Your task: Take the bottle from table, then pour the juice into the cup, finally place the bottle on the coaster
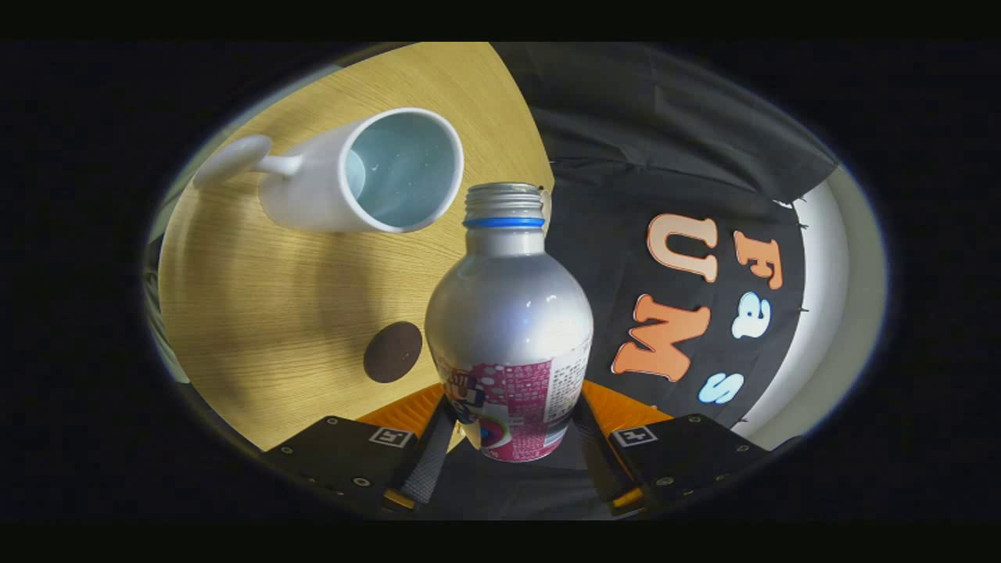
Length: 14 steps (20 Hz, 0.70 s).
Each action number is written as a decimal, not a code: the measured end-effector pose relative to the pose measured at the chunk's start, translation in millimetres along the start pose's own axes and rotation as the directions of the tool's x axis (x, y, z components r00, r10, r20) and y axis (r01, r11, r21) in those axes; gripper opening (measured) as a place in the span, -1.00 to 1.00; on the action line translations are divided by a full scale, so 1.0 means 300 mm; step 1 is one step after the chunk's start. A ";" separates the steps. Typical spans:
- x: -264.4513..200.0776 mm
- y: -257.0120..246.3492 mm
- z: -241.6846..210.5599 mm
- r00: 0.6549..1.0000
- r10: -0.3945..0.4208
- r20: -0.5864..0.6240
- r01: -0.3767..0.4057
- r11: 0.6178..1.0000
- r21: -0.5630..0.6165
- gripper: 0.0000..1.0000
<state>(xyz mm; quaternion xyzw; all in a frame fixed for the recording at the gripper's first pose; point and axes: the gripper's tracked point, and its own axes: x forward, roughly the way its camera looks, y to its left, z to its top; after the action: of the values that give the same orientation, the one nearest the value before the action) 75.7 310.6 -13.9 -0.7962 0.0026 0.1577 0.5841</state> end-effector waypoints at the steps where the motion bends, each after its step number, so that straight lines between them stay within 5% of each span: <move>1: 0.002 -0.002 -0.001 1.000 0.004 0.001 -0.004 1.000 -0.008 0.54; 14: -0.008 -0.019 -0.003 1.000 0.026 -0.001 -0.026 0.996 -0.090 0.55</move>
<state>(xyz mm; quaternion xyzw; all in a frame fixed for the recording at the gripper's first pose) 74.8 311.3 -7.8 -0.8217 0.0056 0.1652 0.5454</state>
